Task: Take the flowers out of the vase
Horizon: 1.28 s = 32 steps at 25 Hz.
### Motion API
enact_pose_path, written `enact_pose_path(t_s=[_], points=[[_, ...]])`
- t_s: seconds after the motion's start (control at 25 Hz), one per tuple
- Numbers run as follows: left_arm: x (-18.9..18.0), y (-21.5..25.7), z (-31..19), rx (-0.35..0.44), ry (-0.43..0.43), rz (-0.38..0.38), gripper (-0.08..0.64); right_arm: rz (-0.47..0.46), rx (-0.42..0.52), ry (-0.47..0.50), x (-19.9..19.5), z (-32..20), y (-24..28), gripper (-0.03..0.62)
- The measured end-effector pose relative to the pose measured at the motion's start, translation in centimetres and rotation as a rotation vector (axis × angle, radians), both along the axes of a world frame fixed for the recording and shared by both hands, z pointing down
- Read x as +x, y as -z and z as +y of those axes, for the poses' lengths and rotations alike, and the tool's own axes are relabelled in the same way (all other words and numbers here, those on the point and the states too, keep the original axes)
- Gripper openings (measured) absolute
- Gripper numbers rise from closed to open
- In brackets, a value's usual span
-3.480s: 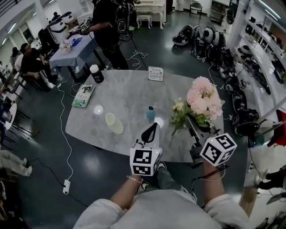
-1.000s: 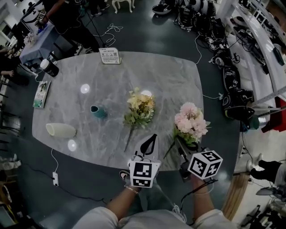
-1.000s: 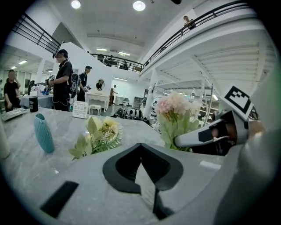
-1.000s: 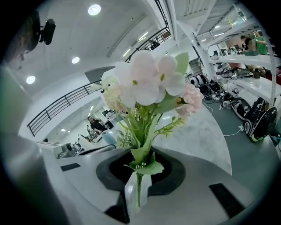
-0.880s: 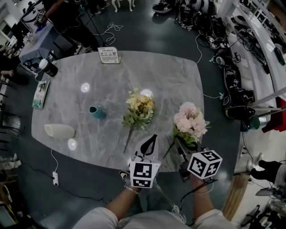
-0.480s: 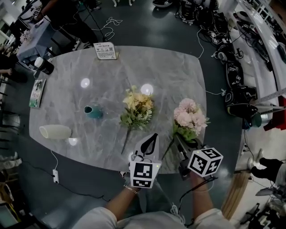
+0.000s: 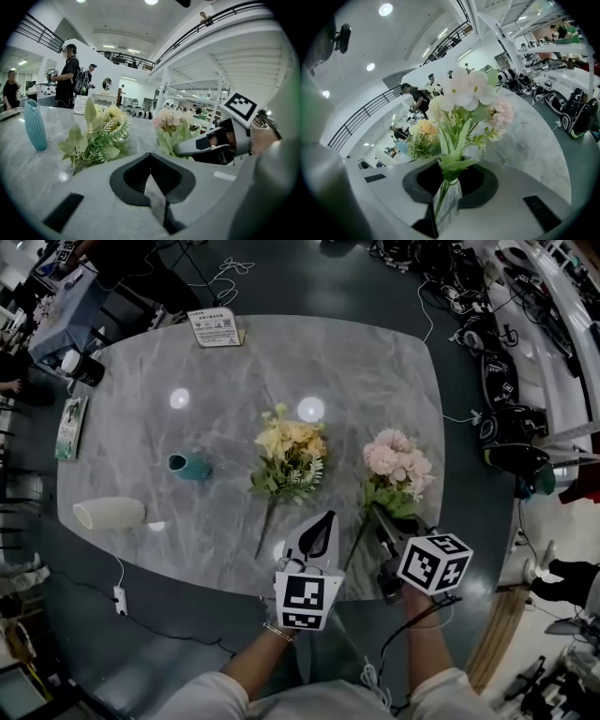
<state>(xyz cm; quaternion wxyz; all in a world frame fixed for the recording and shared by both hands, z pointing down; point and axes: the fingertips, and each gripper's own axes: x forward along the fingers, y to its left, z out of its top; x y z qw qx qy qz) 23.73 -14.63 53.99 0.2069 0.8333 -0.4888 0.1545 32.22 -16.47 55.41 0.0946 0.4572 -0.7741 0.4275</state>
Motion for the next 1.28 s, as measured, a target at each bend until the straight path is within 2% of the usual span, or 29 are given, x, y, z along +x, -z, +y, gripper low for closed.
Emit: enact_pose_path(t_s=[0.6, 1.04, 1.28], points=[[-0.2, -1.6, -0.2, -0.021, 0.008, 0.010, 0.009, -0.017, -0.050, -0.034, 0.0, -0.4, -2.6, 0.065], [-0.4, -1.2, 0.1, -0.021, 0.019, 0.004, 0.009, 0.089, -0.079, -0.039, -0.1, 0.0, -3.0, 0.101], [-0.7, -0.5, 0.3, -0.007, 0.026, 0.002, 0.009, 0.106, -0.079, -0.049, 0.1, 0.4, -2.7, 0.151]])
